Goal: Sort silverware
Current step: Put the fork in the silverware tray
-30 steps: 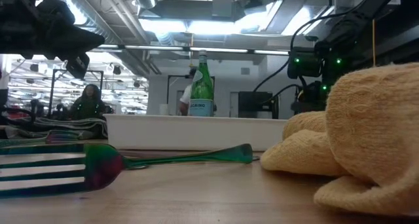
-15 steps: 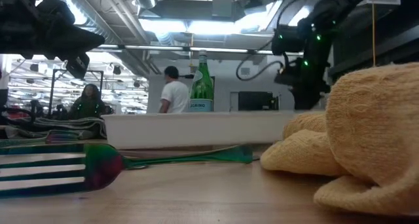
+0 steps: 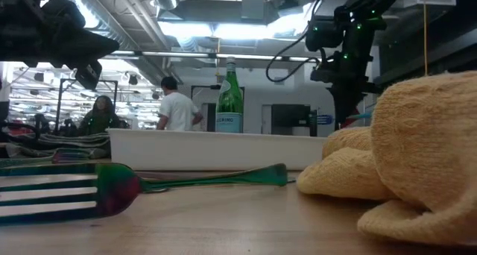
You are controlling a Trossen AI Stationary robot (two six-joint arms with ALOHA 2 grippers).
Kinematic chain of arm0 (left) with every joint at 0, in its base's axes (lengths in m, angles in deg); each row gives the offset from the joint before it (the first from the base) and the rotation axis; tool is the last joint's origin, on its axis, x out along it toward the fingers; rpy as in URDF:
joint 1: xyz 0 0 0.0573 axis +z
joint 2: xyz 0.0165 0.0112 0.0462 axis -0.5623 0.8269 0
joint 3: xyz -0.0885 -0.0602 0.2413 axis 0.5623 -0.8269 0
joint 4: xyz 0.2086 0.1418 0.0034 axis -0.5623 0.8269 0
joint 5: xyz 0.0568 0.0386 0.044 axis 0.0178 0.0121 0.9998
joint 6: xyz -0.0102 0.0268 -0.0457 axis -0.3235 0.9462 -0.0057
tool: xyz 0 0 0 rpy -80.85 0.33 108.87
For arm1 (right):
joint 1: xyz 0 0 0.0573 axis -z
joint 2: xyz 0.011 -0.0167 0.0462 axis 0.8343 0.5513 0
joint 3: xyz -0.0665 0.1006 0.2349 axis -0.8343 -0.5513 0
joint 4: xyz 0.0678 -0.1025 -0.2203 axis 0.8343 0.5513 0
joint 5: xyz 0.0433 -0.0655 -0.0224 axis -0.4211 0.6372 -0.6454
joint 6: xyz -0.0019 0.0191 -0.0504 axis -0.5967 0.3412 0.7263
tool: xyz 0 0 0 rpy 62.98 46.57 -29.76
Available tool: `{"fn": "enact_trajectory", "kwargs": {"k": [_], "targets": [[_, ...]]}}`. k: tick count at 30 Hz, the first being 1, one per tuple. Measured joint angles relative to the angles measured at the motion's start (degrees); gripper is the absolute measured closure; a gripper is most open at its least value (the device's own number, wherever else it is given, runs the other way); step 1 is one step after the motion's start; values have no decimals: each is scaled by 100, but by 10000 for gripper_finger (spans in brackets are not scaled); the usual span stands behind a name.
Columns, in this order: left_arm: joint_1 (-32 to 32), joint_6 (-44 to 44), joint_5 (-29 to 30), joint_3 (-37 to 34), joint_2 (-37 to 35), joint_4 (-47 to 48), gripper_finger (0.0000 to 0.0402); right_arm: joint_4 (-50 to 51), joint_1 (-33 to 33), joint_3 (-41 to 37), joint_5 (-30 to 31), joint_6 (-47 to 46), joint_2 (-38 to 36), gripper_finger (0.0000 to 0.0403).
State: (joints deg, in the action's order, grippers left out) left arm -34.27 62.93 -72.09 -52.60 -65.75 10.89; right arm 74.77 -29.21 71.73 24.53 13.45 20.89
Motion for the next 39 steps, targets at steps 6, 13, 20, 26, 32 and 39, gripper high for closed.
{"fn": "enact_trajectory", "kwargs": {"k": [6,13,20,26,32,39], "targets": [[0,-1,0,0,0,0,402,-197,-11,0,-328,256,0,400],[0,0,0,0,2,-1,402,-1419,-593,0,-748,1550,13,400],[0,-2,0,0,0,-1,402,-3218,-1366,0,-764,3105,243,400],[-1,-2,0,0,0,0,402,-4378,-1793,0,-1056,3574,725,400],[0,-2,0,0,0,1,402,-5509,-2124,-4,-1369,4057,1303,400],[0,-2,0,0,0,-1,402,-5901,-2248,156,-1365,4481,1722,400]]}}
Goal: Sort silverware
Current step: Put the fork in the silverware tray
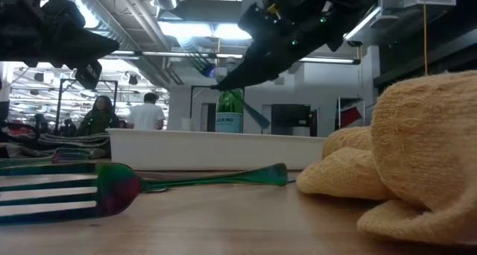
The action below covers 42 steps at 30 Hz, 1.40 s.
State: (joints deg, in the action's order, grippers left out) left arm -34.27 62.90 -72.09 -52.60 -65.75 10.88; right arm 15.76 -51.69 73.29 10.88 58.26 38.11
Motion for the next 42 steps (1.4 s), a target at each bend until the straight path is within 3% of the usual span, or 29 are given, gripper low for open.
{"fn": "enact_trajectory", "kwargs": {"k": [12,23,29,35,42], "targets": [[-1,-57,0,0,2,0,402,11,4,48,2,309,642,397],[-9,-2415,-285,25,2,64,402,18,4,48,472,305,809,334],[-9,-2453,-535,475,28,170,402,-32,-1,48,518,281,806,319],[-36,-2268,-736,1544,485,1774,402,28,1,232,523,-439,763,319],[-306,-2707,-1080,2721,1978,3841,402,25,1,921,522,-618,763,319]]}}
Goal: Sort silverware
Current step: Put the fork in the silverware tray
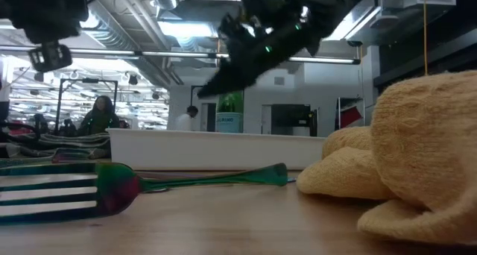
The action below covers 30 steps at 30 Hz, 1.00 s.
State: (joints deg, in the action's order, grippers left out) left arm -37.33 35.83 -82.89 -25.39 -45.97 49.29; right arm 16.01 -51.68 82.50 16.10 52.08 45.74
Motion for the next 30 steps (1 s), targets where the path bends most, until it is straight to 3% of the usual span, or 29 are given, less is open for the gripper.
{"fn": "enact_trajectory", "kwargs": {"k": [5,15,30], "targets": [[-254,238,-113,344,1110,444,402,242,0,668,-1,0,-9,320],[-828,3316,-126,435,2669,336,402,1097,0,1690,-1,2,-9,320],[-870,3334,-100,435,4067,337,399,1367,-212,1865,-156,2,-58,320]]}}
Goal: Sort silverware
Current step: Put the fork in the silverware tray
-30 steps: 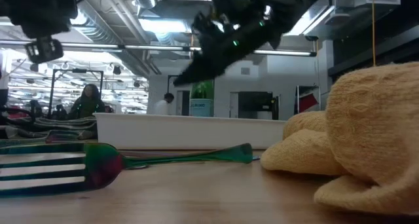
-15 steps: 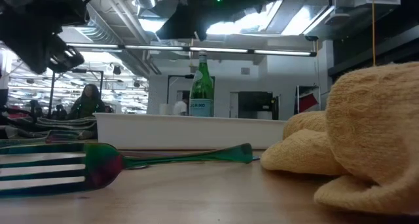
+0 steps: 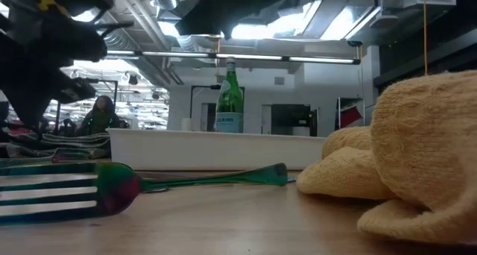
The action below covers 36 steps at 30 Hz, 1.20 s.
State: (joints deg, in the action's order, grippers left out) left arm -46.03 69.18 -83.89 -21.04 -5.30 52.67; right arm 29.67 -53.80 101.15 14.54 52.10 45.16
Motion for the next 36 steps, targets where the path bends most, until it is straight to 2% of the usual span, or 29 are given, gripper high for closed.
{"fn": "enact_trajectory", "kwargs": {"k": [7,14,19,27,31,36], "targets": [[0,106,4,60,248,-461,369,382,-209,-1,-5,0,-300,320],[5,1485,283,606,294,-204,364,792,-251,0,93,-2,-664,320],[13,2356,441,628,341,-67,357,906,-251,0,102,-2,-737,320],[24,2605,579,577,776,5,312,913,-249,0,115,-29,-735,320],[20,3154,802,577,1081,34,289,912,-249,0,115,-41,-733,320],[24,4104,1095,575,1398,56,284,923,-249,0,117,-44,-732,320]]}}
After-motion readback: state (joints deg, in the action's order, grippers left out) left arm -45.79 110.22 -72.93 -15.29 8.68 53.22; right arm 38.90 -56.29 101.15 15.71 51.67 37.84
